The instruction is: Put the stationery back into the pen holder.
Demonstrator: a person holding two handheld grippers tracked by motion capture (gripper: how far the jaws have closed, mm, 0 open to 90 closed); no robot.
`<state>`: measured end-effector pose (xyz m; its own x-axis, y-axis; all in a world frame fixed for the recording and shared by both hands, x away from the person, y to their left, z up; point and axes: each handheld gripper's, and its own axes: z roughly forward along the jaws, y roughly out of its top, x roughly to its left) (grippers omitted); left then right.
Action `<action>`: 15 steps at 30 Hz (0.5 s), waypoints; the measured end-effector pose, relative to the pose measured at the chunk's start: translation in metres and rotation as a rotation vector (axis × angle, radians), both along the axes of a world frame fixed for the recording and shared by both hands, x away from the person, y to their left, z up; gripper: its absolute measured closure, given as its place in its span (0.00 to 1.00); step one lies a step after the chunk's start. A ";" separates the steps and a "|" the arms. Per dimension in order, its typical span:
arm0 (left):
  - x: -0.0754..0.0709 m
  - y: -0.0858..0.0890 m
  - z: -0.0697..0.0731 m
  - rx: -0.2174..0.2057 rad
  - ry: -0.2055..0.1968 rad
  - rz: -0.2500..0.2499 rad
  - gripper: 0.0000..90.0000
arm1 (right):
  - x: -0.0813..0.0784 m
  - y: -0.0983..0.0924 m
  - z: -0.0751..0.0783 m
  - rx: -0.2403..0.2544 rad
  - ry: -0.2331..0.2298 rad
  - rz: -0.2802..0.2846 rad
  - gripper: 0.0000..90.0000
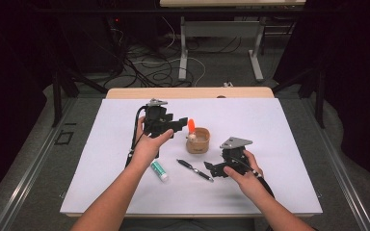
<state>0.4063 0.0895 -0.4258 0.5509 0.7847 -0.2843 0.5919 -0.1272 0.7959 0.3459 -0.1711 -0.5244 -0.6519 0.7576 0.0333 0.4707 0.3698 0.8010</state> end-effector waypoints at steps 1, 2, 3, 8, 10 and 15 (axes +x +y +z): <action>-0.002 0.001 0.001 -0.012 0.007 0.000 0.40 | 0.000 0.000 0.000 0.003 0.004 -0.002 0.00; -0.003 0.003 0.003 -0.012 0.007 -0.001 0.40 | 0.000 0.000 0.000 -0.002 -0.002 0.000 0.00; -0.004 0.004 0.004 -0.031 0.015 0.004 0.40 | 0.000 0.000 0.000 -0.001 -0.003 -0.001 0.00; -0.009 0.012 0.007 -0.074 0.044 0.013 0.31 | 0.000 0.000 0.000 -0.002 -0.002 0.001 0.01; -0.010 0.016 0.008 -0.087 0.063 0.016 0.28 | 0.000 0.000 0.000 0.000 -0.001 0.002 0.01; -0.015 0.026 0.006 -0.120 0.090 0.041 0.21 | -0.001 0.000 0.000 0.002 0.007 -0.001 0.01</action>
<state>0.3914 0.1158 -0.4195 0.4868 0.7637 -0.4240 0.6645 -0.0087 0.7472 0.3451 -0.1709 -0.5243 -0.6512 0.7579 0.0391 0.4763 0.3681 0.7985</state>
